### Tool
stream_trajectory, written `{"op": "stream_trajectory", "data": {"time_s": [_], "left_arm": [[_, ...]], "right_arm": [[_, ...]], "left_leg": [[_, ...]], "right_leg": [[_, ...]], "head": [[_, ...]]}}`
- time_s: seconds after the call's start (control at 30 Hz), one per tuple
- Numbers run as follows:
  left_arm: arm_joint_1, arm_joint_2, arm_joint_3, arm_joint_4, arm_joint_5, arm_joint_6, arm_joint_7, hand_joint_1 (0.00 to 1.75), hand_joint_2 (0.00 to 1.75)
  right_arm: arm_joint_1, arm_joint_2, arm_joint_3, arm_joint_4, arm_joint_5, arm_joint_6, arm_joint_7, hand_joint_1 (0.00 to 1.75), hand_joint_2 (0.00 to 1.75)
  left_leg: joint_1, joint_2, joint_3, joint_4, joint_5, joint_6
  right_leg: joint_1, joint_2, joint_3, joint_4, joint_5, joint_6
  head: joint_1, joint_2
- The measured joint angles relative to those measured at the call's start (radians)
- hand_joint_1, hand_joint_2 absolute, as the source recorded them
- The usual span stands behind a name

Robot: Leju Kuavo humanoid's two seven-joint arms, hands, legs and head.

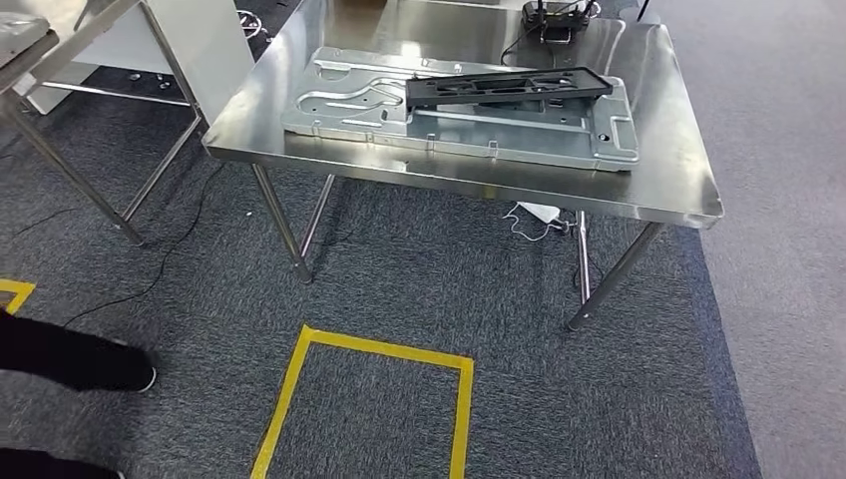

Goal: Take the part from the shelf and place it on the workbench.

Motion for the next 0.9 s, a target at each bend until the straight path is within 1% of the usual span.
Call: {"op": "stream_trajectory", "data": {"time_s": [0.03,0.07,0.1,0.13,0.17,0.2,0.23,0.27,0.3,0.33,0.37,0.4,0.43,0.47,0.5,0.53,0.57,0.6,0.63,0.67,0.7,0.73,0.77,0.8,0.83,0.87,0.9], "left_arm": [[-0.001,-0.001,0.000,0.000,-0.001,0.000,0.000,0.00,0.00],[-0.002,-0.001,0.000,0.000,-0.002,0.000,-0.001,0.00,0.00],[-0.001,0.000,0.000,0.000,-0.003,0.000,-0.001,0.00,0.00],[0.000,0.001,0.000,0.000,-0.004,0.000,0.000,0.00,0.00],[0.002,0.002,0.000,0.000,-0.005,0.000,0.000,0.00,0.00],[0.003,0.003,0.001,0.000,-0.006,0.001,0.001,0.00,0.00],[0.004,0.003,0.000,0.000,-0.006,0.001,0.002,0.00,0.00],[0.005,0.003,0.000,0.000,-0.007,0.001,0.002,0.00,0.00],[0.005,0.003,0.000,0.000,-0.008,0.001,0.002,0.00,0.00],[0.006,0.003,0.000,0.000,-0.008,0.001,0.002,0.00,0.00],[0.007,0.003,0.000,0.000,-0.009,0.001,0.002,0.00,0.00],[0.008,0.003,0.000,0.000,-0.011,0.001,0.002,0.00,0.00],[0.009,0.003,0.000,0.000,-0.012,0.000,0.002,0.00,0.00],[0.009,0.004,0.000,0.000,-0.013,0.000,0.003,0.00,0.00],[0.008,0.004,0.000,0.000,-0.015,0.000,0.003,0.00,0.00],[0.006,0.004,0.000,0.000,-0.015,0.000,0.003,0.00,0.00],[0.006,0.004,0.000,0.000,-0.015,0.000,0.003,0.00,0.00],[0.006,0.005,0.000,0.000,-0.015,0.000,0.004,0.00,0.00],[0.007,0.005,0.000,0.000,-0.015,0.000,0.004,0.00,0.00],[0.007,0.005,0.000,0.000,-0.015,0.000,0.004,0.00,0.00],[0.007,0.006,0.000,0.000,-0.015,0.001,0.004,0.00,0.00],[0.006,0.006,0.000,0.000,-0.015,0.001,0.004,0.00,0.00],[0.006,0.007,0.000,0.000,-0.015,0.002,0.004,0.00,0.00],[0.006,0.007,0.000,0.000,-0.015,0.002,0.005,0.00,0.00],[0.007,0.007,0.000,0.000,-0.016,0.002,0.005,0.00,0.00],[0.008,0.007,0.000,0.000,-0.016,0.003,0.006,0.00,0.00],[0.010,0.007,0.000,0.000,-0.016,0.003,0.006,0.00,0.00]], "right_arm": [[-0.001,0.000,-0.004,0.005,0.000,0.015,0.012,0.00,0.00],[-0.004,0.000,-0.007,0.009,0.000,0.027,0.022,0.00,0.00],[-0.006,0.002,-0.010,0.014,0.000,0.040,0.032,0.00,0.00],[-0.009,0.004,-0.013,0.018,0.000,0.052,0.041,0.00,0.00],[-0.010,0.005,-0.016,0.021,0.000,0.063,0.049,0.00,0.00],[-0.009,0.006,-0.018,0.024,0.000,0.074,0.056,0.00,0.00],[-0.008,0.006,-0.021,0.025,0.001,0.082,0.062,0.00,0.00],[-0.006,0.006,-0.022,0.026,0.001,0.091,0.067,0.00,0.00],[-0.004,0.006,-0.024,0.028,0.001,0.101,0.072,0.00,0.00],[-0.004,0.006,-0.026,0.030,0.001,0.112,0.077,0.00,0.00],[-0.005,0.006,-0.027,0.031,0.002,0.125,0.081,0.00,0.00],[-0.007,0.006,-0.028,0.033,0.002,0.137,0.084,0.00,0.00],[-0.009,0.006,-0.029,0.034,0.004,0.148,0.087,0.00,0.00],[-0.011,0.006,-0.029,0.035,0.005,0.158,0.089,0.00,0.00],[-0.012,0.006,-0.030,0.036,0.008,0.168,0.089,0.00,0.00],[-0.014,0.007,-0.030,0.036,0.011,0.176,0.089,0.00,0.00],[-0.016,0.007,-0.031,0.037,0.015,0.183,0.090,0.00,0.00],[-0.019,0.007,-0.031,0.038,0.018,0.188,0.090,0.00,0.00],[-0.021,0.007,-0.031,0.038,0.021,0.193,0.091,0.00,0.00],[-0.022,0.007,-0.031,0.038,0.023,0.196,0.093,0.00,0.00],[-0.022,0.007,-0.031,0.038,0.025,0.200,0.095,0.00,0.00],[-0.020,0.007,-0.031,0.039,0.028,0.204,0.098,0.00,0.00],[-0.019,0.007,-0.031,0.039,0.031,0.208,0.101,0.00,0.00],[-0.018,0.007,-0.031,0.040,0.034,0.211,0.104,0.00,0.00],[-0.017,0.007,-0.031,0.040,0.037,0.214,0.107,0.00,0.00],[-0.017,0.007,-0.031,0.041,0.038,0.216,0.109,0.00,0.00],[-0.016,0.007,-0.031,0.041,0.040,0.219,0.110,0.00,0.00]], "left_leg": [[-0.001,-0.008,-0.007,0.003,0.010,-0.005],[-0.003,-0.017,-0.014,0.004,0.019,-0.011],[-0.003,-0.024,-0.022,0.005,0.028,-0.017],[-0.002,-0.024,-0.031,0.010,0.025,-0.022],[-0.001,-0.017,-0.041,0.029,0.004,-0.026],[0.002,-0.004,-0.055,0.065,-0.033,-0.031],[0.006,0.011,-0.073,0.121,-0.082,-0.037],[0.010,0.022,-0.093,0.187,-0.124,-0.045],[0.014,0.028,-0.108,0.249,-0.149,-0.052],[0.018,0.032,-0.112,0.287,-0.152,-0.058],[0.021,0.036,-0.098,0.290,-0.135,-0.062],[0.023,0.042,-0.063,0.253,-0.110,-0.064],[0.025,0.058,-0.011,0.183,-0.092,-0.064],[0.023,0.077,0.038,0.113,-0.084,-0.060],[0.019,0.094,0.073,0.060,-0.082,-0.053],[0.015,0.106,0.089,0.028,-0.088,-0.044],[0.011,0.105,0.089,0.022,-0.090,-0.035],[0.011,0.098,0.084,0.018,-0.088,-0.026],[0.014,0.091,0.083,0.011,-0.084,-0.018],[0.016,0.083,0.080,0.007,-0.078,-0.010],[0.019,0.075,0.076,0.002,-0.070,-0.001],[0.019,0.066,0.071,0.001,-0.063,0.005],[0.019,0.057,0.063,0.002,-0.058,0.009],[0.018,0.046,0.056,0.003,-0.053,0.010],[0.017,0.034,0.050,0.004,-0.050,0.009],[0.018,0.022,0.047,0.005,-0.047,0.007],[0.018,0.009,0.045,0.008,-0.045,0.005]], "right_leg": [[0.003,0.011,0.046,-0.070,-0.029,-0.005],[0.005,0.009,0.069,-0.114,-0.047,-0.007],[0.002,-0.002,0.069,-0.126,-0.050,-0.008],[0.000,-0.012,0.062,-0.126,-0.043,-0.014],[-0.003,-0.025,0.055,-0.128,-0.035,-0.021],[-0.005,-0.039,0.048,-0.129,-0.027,-0.026],[-0.004,-0.054,0.041,-0.128,-0.021,-0.030],[-0.003,-0.069,0.033,-0.126,-0.016,-0.031],[-0.002,-0.084,0.024,-0.123,-0.012,-0.030],[-0.002,-0.099,0.015,-0.117,-0.009,-0.028],[-0.002,-0.112,0.005,-0.110,-0.007,-0.026],[-0.003,-0.123,-0.003,-0.103,-0.007,-0.024],[-0.003,-0.133,-0.009,-0.094,-0.008,-0.022],[-0.001,-0.142,-0.014,-0.086,-0.010,-0.017],[0.000,-0.151,-0.016,-0.080,-0.011,-0.012],[0.002,-0.159,-0.017,-0.075,-0.012,-0.006],[0.002,-0.166,-0.018,-0.074,-0.011,0.000],[0.003,-0.173,-0.017,-0.074,-0.011,0.007],[0.002,-0.164,-0.018,-0.070,-0.015,0.014],[0.000,-0.144,-0.025,-0.055,-0.030,0.021],[-0.002,-0.117,-0.040,-0.022,-0.056,0.026],[-0.006,-0.088,-0.065,0.034,-0.094,0.030],[-0.008,-0.072,-0.095,0.099,-0.130,0.032],[-0.009,-0.065,-0.123,0.160,-0.156,0.033],[-0.011,-0.063,-0.139,0.197,-0.162,0.035],[-0.012,-0.062,-0.136,0.195,-0.147,0.035],[-0.014,-0.058,-0.117,0.157,-0.115,0.035]], "head": [[0.000,0.000],[0.000,0.000],[0.000,0.000],[0.000,0.000],[-0.001,0.000],[-0.001,0.000],[-0.002,0.000],[-0.002,0.000],[-0.002,0.000],[-0.002,0.000],[-0.002,0.000],[-0.002,0.000],[-0.002,0.000],[-0.002,0.000],[-0.001,0.000],[-0.001,0.000],[-0.001,0.000],[0.000,0.000],[0.000,0.000],[0.000,0.000],[0.000,0.000],[0.000,0.000],[0.000,0.000],[0.000,0.000],[0.000,0.000],[0.000,0.000],[0.000,0.000]]}}
